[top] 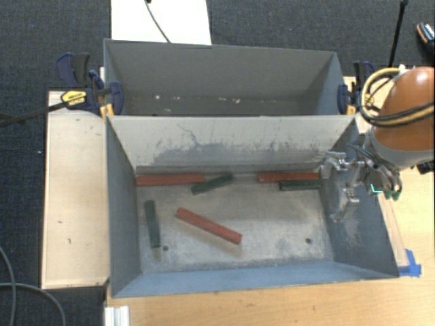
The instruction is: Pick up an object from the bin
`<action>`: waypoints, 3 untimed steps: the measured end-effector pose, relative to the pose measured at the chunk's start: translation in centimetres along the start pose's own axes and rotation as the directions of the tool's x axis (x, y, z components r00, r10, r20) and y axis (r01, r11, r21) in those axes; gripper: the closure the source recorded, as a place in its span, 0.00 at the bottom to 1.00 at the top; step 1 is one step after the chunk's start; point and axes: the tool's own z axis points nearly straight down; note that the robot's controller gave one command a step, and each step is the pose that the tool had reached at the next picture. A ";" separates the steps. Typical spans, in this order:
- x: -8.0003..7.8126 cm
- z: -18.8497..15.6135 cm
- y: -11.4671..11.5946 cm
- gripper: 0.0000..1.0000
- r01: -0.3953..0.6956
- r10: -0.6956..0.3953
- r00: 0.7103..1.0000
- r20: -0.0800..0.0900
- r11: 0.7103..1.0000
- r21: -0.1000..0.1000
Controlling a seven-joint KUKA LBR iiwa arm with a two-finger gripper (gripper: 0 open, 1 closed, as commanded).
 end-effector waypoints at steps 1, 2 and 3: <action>-0.6 8.8 8.3 0.00 0.000 0.000 1.000 0.000 1.000 -0.004; 3.8 9.4 14.3 0.00 -0.005 0.005 1.000 0.001 1.000 -0.003; 1.2 9.9 21.1 0.00 -0.034 0.034 0.999 0.010 0.999 -0.003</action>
Offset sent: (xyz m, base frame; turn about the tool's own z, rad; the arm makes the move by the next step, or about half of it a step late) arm 0.0070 0.0774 -0.0840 0.0069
